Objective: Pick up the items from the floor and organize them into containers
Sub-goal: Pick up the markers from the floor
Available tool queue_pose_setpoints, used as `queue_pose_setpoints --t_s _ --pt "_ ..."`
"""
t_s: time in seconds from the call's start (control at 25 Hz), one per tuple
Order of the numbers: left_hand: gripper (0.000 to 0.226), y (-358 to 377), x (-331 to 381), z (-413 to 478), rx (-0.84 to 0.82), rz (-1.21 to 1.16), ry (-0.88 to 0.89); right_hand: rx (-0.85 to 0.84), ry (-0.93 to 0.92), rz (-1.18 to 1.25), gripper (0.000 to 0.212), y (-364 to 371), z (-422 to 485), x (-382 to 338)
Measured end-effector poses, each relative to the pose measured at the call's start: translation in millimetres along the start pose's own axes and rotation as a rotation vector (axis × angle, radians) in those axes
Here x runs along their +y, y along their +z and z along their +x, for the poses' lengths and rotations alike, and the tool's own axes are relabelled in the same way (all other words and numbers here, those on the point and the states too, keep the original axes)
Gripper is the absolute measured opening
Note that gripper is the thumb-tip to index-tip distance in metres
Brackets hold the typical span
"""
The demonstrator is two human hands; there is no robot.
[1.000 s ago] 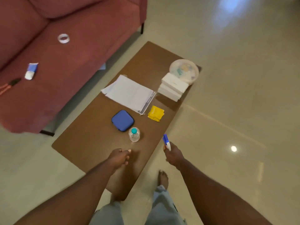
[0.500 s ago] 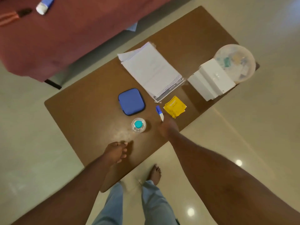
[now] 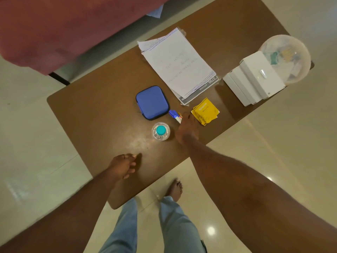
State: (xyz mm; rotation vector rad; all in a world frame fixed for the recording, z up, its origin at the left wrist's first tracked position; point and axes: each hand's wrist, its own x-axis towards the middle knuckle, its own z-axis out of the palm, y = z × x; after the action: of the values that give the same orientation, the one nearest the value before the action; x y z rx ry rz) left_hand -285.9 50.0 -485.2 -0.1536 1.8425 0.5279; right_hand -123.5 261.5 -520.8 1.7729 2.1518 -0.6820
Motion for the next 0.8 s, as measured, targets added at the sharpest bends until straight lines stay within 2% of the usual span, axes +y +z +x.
queue_pose_setpoints --t_s 0.48,0.8 --pt "0.019 11 20 -2 -0.008 0.026 0.062 0.04 -0.009 0.059 0.085 1 -9 11" --pt "0.018 14 19 -5 0.002 0.012 0.067 0.059 -0.022 0.059 0.071 -6 -14 14"
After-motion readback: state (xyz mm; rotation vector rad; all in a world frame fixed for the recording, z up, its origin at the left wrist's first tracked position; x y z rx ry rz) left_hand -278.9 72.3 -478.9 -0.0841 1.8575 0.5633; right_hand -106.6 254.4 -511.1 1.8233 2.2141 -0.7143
